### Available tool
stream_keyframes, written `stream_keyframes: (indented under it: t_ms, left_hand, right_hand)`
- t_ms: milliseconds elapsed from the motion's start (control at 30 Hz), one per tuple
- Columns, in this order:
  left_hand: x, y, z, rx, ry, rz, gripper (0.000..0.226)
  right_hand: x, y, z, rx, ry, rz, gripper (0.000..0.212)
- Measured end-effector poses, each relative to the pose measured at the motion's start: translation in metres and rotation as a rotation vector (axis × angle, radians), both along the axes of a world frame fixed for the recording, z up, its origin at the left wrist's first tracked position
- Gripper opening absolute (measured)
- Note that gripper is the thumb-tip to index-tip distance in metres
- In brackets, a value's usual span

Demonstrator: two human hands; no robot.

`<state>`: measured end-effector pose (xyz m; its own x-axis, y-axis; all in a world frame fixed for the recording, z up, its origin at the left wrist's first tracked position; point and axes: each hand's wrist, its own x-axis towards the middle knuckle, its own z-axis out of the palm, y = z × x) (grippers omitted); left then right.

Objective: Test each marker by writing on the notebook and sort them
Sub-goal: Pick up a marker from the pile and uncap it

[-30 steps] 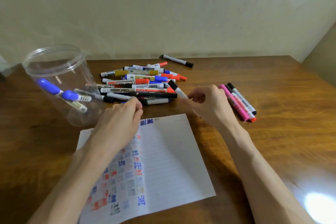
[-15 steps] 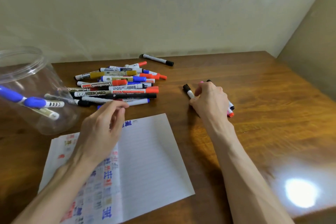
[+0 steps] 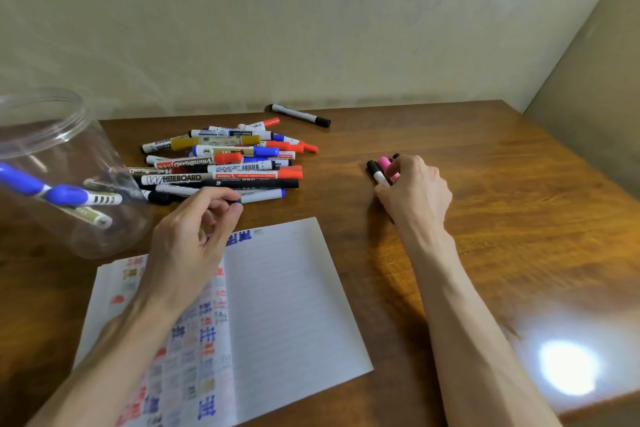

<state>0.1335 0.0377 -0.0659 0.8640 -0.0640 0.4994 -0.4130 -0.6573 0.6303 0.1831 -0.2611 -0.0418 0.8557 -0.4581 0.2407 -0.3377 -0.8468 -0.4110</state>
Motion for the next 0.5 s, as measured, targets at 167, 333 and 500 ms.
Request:
stream_keyframes:
  t_ms: [167,333,500]
  left_hand:
    - [0.001,0.003,-0.001,-0.027,0.028,0.011,0.027]
    - [0.001,0.002,-0.001,-0.043,0.036,0.007,0.029]
    - [0.001,0.004,-0.001,-0.067,0.027,0.042,0.025]
  right_hand:
    - [0.003,-0.001,-0.003,0.002,-0.010,-0.006,0.027]
    - [0.005,-0.002,-0.003,0.004,-0.040,0.022,0.025]
    - [-0.002,0.038,-0.001,0.188,-0.256,0.426,0.021]
